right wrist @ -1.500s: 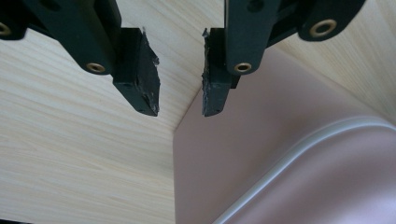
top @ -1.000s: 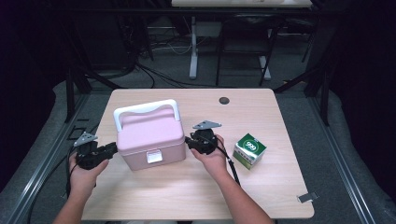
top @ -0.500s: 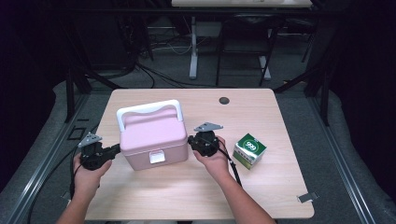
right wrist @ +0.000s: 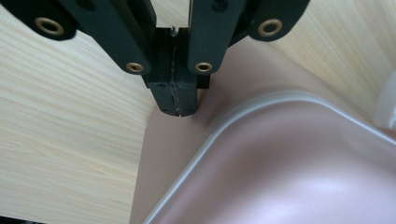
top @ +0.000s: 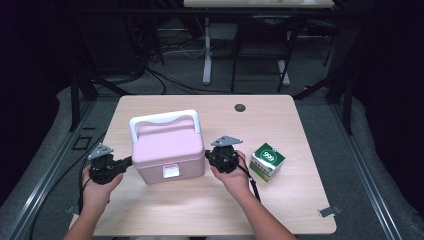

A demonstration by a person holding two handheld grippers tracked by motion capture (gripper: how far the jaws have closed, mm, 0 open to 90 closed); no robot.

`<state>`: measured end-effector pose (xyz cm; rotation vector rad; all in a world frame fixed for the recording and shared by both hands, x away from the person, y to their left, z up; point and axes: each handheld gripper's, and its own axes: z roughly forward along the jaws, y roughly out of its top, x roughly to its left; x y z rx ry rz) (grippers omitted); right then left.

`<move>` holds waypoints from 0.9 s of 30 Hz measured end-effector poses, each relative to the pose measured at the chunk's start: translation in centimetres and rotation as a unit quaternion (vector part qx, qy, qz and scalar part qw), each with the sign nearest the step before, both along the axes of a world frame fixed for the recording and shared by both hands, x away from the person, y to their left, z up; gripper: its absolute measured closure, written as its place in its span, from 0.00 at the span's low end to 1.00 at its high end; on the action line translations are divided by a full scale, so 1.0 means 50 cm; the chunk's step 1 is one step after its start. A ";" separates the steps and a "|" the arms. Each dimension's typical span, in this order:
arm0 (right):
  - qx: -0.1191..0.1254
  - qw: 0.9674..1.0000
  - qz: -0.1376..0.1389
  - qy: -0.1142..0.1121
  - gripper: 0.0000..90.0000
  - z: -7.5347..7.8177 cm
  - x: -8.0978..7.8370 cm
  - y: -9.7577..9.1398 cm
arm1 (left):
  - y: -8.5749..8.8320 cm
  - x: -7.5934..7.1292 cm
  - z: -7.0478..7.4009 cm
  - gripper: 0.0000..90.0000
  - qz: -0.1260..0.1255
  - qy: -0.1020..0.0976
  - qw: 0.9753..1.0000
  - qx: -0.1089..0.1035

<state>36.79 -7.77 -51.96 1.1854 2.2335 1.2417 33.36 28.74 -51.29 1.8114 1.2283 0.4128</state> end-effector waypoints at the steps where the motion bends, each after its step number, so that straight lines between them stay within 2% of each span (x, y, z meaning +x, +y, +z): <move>1: -0.003 1.000 0.001 0.000 1.00 0.001 -0.004 -0.003 | -0.002 -0.001 0.000 1.00 -0.001 0.000 1.000 -0.001; 9: -0.008 1.000 -0.004 0.001 1.00 0.005 -0.042 -0.029 | -0.024 -0.012 0.001 1.00 -0.023 0.002 1.000 -0.001; 13: -0.004 1.000 -0.007 0.007 1.00 0.007 -0.056 -0.042 | -0.037 -0.018 0.002 1.00 -0.033 0.003 0.999 0.001; 20: -0.026 1.000 -0.001 0.008 1.00 0.014 -0.107 -0.068 | -0.057 -0.033 0.004 1.00 -0.051 0.004 0.999 0.003; 25: -0.024 1.000 -0.010 0.004 1.00 0.013 -0.138 -0.084 | -0.073 -0.043 0.006 1.00 -0.063 0.006 0.998 0.009; 27: -0.022 1.000 -0.010 0.008 1.00 0.013 -0.149 -0.092 | -0.080 -0.050 0.006 1.00 -0.068 0.008 0.998 0.002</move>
